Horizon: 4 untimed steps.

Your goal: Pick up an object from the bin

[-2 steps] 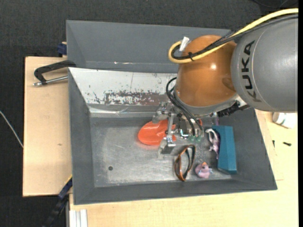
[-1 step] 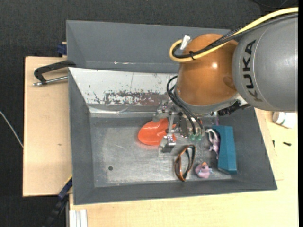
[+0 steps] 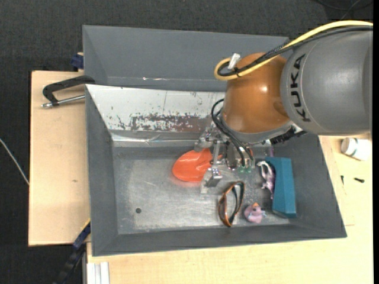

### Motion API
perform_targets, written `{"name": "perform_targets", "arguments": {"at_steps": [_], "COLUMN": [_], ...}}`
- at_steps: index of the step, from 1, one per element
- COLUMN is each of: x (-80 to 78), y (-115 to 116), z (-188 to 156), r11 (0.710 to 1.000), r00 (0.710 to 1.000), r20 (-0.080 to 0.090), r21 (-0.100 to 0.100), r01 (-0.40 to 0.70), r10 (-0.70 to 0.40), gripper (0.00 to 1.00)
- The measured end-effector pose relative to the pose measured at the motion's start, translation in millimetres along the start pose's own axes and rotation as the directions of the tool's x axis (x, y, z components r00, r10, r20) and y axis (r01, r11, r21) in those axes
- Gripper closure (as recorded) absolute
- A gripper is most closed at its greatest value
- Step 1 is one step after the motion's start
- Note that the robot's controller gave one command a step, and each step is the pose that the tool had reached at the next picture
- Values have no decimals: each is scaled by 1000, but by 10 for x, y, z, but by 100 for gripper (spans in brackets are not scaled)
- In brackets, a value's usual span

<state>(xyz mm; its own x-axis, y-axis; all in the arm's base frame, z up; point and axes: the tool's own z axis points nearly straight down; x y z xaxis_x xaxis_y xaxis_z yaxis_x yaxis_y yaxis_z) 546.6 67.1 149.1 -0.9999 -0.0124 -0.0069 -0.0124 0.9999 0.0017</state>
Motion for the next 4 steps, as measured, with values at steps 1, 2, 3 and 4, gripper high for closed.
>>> {"name": "perform_targets", "arguments": {"at_steps": [1, 2, 3, 4], "x": [-400, -355, -414, -379], "y": [-265, -245, -251, -225], "z": [745, 703, 734, 672], "r11": [999, 999, 999, 999], "r00": [999, 999, 999, 999], "r20": [2, -3, -2, 0], "r21": [0, 0, -1, -2], "r01": [-37, -39, -37, -39], "r10": [37, 39, 37, 39], "gripper": [0, 0, 0, 100]}}
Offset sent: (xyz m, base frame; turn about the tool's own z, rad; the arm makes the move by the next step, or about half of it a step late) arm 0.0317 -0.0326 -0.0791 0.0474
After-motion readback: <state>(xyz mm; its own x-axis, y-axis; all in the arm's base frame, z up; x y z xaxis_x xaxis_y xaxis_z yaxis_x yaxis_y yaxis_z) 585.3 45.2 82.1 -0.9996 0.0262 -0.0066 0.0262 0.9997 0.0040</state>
